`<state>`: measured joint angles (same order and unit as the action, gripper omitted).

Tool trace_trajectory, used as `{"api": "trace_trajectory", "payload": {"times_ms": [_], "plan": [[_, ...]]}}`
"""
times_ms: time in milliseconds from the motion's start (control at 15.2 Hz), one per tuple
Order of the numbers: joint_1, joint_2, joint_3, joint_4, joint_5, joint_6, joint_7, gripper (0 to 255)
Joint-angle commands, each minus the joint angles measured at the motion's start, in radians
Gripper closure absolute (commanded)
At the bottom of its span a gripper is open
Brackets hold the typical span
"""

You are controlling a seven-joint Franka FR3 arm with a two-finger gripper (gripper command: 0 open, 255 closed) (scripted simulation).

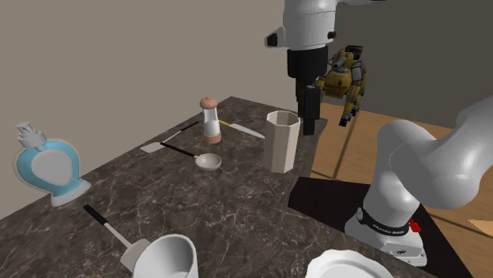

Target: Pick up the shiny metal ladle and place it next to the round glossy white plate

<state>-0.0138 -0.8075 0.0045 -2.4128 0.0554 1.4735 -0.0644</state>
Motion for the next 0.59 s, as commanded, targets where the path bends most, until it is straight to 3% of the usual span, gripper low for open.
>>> {"api": "trace_trajectory", "payload": {"times_ms": [0, 528], "plan": [[0.000, 0.000, 0.000, 0.000, 0.000, 0.000, 0.000, 0], [-0.038, 0.221, 0.002, -0.007, 0.008, 0.296, 0.059, 0]]}}
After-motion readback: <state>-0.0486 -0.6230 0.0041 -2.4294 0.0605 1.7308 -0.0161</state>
